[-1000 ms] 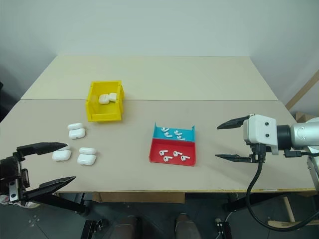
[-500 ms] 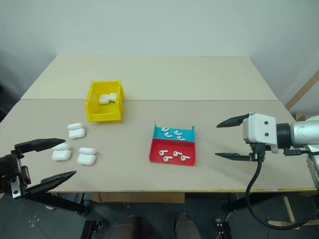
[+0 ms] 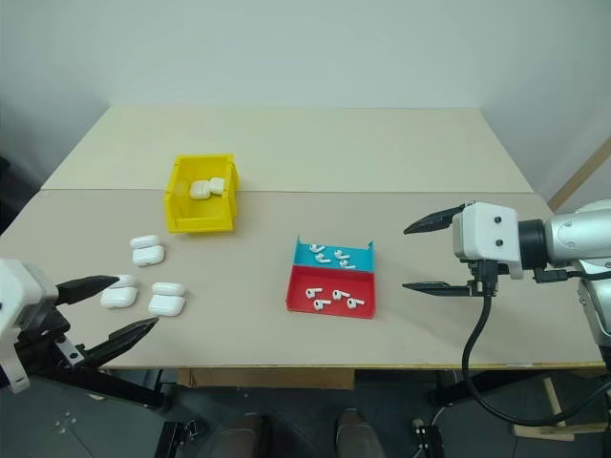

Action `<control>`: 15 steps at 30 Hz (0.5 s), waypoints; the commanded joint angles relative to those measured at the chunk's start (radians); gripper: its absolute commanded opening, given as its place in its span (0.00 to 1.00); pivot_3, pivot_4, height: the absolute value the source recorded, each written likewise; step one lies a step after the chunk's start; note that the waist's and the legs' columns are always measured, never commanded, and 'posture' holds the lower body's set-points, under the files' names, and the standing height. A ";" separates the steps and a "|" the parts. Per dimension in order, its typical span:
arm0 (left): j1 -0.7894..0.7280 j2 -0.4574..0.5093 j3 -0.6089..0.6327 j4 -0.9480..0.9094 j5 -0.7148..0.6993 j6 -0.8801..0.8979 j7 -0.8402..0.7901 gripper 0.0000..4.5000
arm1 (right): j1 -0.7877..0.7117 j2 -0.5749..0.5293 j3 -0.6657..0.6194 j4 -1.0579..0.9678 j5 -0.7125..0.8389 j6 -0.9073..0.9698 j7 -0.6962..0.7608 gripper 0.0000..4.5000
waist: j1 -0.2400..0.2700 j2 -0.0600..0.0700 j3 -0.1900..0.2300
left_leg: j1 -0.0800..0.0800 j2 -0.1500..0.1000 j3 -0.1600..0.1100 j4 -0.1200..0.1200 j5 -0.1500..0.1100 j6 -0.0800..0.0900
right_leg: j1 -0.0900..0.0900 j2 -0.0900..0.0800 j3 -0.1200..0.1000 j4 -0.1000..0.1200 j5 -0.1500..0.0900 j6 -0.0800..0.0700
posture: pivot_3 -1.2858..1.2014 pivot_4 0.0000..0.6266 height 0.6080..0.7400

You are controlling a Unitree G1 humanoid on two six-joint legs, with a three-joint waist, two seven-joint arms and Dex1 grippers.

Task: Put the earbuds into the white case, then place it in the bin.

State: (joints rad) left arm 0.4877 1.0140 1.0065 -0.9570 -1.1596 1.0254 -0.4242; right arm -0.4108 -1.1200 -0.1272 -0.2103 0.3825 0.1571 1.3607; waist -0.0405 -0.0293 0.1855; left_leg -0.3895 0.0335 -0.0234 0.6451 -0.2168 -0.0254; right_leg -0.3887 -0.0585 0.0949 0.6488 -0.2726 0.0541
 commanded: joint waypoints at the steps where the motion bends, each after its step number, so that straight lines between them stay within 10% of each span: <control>1: -0.008 0.173 -0.007 0.073 -0.314 0.100 0.341 1.00 | 0.016 -0.022 -0.019 -0.060 0.014 0.037 -0.007 1.00 | 0.004 -0.001 0.000 | 0.000 0.000 -0.001 0.000 0.000 0.000 | 0.000 0.000 -0.001 0.000 0.000 0.000 | 0.52 0.24 1.00; 6: -0.026 0.477 -0.203 0.300 -0.776 -0.046 0.788 1.00 | 0.055 -0.010 -0.022 -0.109 0.000 0.061 -0.048 1.00 | 0.001 -0.001 0.000 | 0.001 0.000 -0.001 0.000 0.000 0.000 | 0.001 -0.001 0.000 0.000 0.001 0.000 | 0.52 0.24 1.00; 15: -0.194 0.651 -0.568 0.414 -0.813 -0.131 0.885 1.00 | 0.167 -0.028 -0.092 -0.178 0.006 0.107 -0.086 1.00 | -0.002 0.000 0.001 | -0.001 -0.001 0.001 -0.002 -0.001 -0.001 | -0.003 0.001 0.000 0.000 0.000 -0.002 | 0.52 0.24 1.00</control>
State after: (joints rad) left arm 0.3202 1.6431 0.4753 -0.5570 -1.9657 0.9192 0.4522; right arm -0.2470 -1.1261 -0.1628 -0.3549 0.3764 0.2522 1.2884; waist -0.0421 -0.0294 0.1863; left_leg -0.3909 0.0329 -0.0225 0.6429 -0.2172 -0.0269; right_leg -0.3911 -0.0577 0.0947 0.6490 -0.2725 0.0523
